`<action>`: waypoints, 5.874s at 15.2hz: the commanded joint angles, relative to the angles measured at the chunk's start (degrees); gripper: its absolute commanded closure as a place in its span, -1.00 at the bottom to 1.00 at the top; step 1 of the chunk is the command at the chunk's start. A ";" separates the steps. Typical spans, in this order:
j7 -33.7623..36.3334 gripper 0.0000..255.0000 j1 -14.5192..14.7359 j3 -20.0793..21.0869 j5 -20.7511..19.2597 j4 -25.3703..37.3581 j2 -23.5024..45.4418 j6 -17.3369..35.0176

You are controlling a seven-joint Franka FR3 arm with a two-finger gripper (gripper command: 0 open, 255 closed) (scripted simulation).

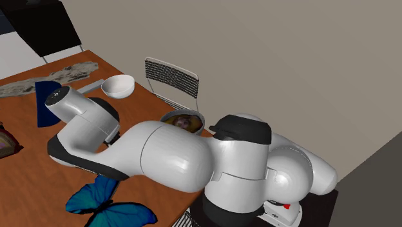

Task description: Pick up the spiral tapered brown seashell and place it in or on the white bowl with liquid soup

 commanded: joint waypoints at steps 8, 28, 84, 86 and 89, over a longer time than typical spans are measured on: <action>0.49 1.00 -0.27 -2.16 -2.25 4.38 2.20 -5.32; 1.41 1.00 -5.61 -3.51 -5.24 19.79 5.37 -19.15; -17.57 -1.00 43.98 -53.83 -12.83 -35.07 5.12 -3.04; -17.56 -1.00 43.98 -53.83 -12.83 -35.07 5.11 -3.04; -17.56 -1.00 43.98 -53.83 -12.83 -35.07 5.12 -3.04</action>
